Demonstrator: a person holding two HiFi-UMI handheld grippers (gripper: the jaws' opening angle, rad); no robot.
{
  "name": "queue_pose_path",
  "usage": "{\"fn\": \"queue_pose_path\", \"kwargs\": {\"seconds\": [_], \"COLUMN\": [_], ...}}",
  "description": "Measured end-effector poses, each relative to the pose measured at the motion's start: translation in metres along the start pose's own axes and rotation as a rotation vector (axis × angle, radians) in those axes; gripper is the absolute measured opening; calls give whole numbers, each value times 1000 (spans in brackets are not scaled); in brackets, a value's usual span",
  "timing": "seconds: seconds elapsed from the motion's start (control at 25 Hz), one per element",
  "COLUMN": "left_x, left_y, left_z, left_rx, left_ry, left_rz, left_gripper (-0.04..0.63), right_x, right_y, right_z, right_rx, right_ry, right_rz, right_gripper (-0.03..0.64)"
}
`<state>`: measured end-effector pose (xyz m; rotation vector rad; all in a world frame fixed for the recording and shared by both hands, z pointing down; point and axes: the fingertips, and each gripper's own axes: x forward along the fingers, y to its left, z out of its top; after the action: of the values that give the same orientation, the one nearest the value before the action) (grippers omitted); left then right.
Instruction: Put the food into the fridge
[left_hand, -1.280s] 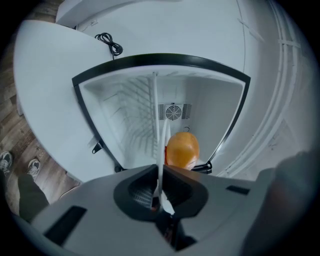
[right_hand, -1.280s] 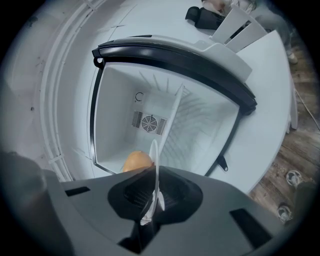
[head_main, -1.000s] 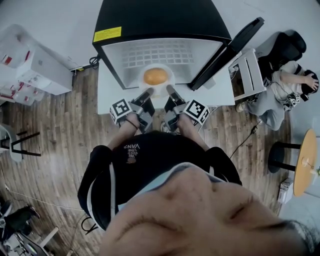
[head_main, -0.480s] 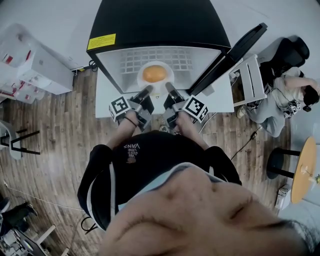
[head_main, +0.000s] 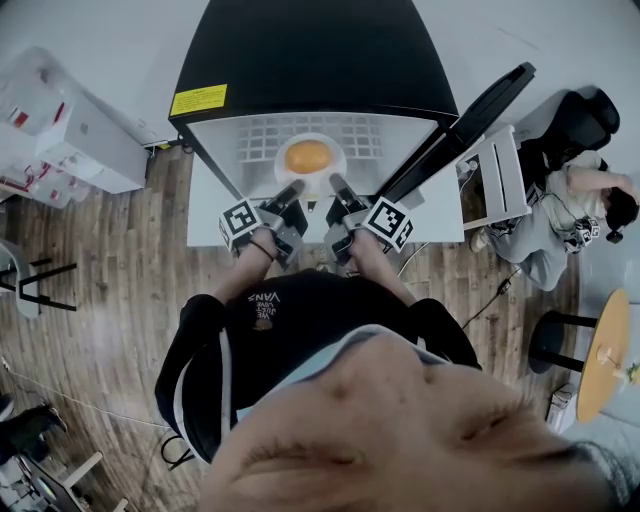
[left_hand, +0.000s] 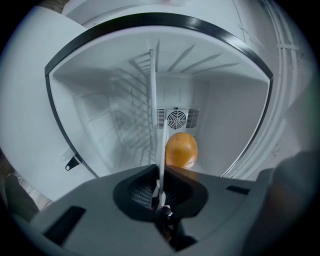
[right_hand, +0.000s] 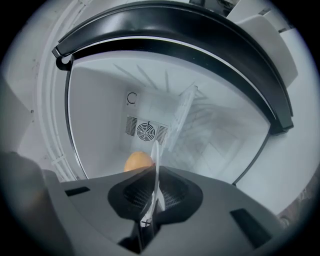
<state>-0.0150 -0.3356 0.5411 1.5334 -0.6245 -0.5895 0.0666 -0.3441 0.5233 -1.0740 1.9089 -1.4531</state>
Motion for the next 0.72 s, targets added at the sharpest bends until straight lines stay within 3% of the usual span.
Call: {"fn": "queue_pose_path", "kwargs": {"seconds": [0.28,0.72], "left_x": [8,22], "left_y": [7,2], "left_z": [5,22], "left_rx": [-13,-24], "left_ry": [-8,-49], "left_rz": [20,-10], "left_gripper": [32,32], "right_x": [9,27], "right_y": [-5,-6], "right_z": [7,21], "right_rx": [0,-6], "right_ry": [11,3], "right_rz": [-9,6], "right_gripper": [21,21]}}
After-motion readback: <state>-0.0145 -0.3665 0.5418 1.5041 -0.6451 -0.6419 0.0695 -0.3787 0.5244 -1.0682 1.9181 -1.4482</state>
